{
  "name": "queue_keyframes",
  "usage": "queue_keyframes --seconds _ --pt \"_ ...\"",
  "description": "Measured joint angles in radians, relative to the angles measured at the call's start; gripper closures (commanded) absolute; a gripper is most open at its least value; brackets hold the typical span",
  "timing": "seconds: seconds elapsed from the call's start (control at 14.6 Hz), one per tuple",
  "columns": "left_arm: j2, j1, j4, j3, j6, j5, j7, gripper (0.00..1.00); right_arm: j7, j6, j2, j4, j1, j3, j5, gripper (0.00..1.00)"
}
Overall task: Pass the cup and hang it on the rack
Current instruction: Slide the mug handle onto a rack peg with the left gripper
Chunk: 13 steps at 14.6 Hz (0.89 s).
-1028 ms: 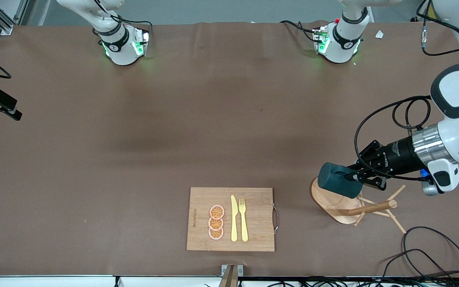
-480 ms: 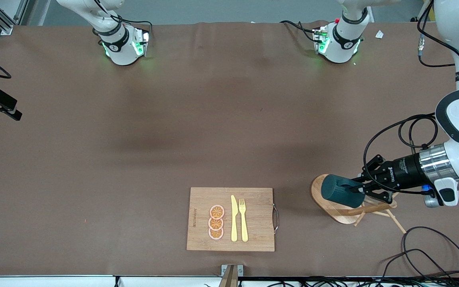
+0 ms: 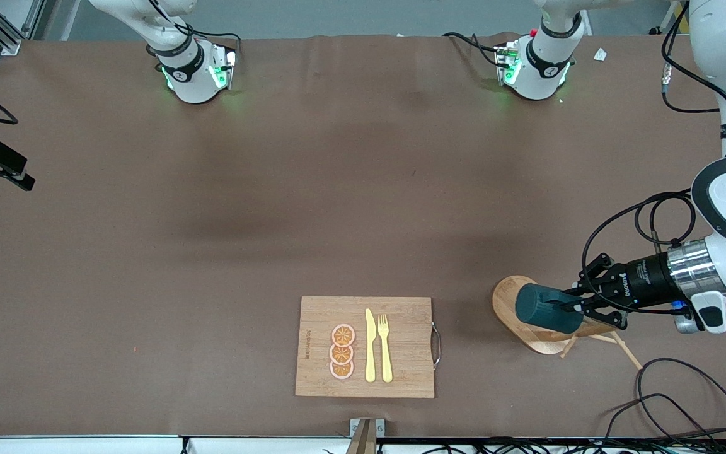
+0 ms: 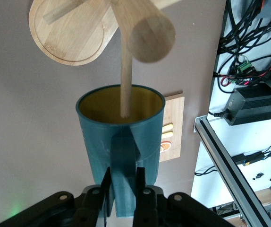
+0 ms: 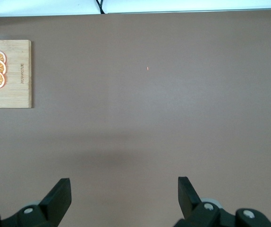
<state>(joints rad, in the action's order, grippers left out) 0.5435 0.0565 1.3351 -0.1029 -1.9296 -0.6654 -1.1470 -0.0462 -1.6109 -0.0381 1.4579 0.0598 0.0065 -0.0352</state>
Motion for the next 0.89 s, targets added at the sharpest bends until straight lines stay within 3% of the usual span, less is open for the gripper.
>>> queue_keyframes --seconds 0.89 --pt "0.031 0.045 0.000 -0.002 -0.013 -0.001 0.043 0.97 0.000 0.000 0.000 0.000 0.000 0.000 0.000 0.00"
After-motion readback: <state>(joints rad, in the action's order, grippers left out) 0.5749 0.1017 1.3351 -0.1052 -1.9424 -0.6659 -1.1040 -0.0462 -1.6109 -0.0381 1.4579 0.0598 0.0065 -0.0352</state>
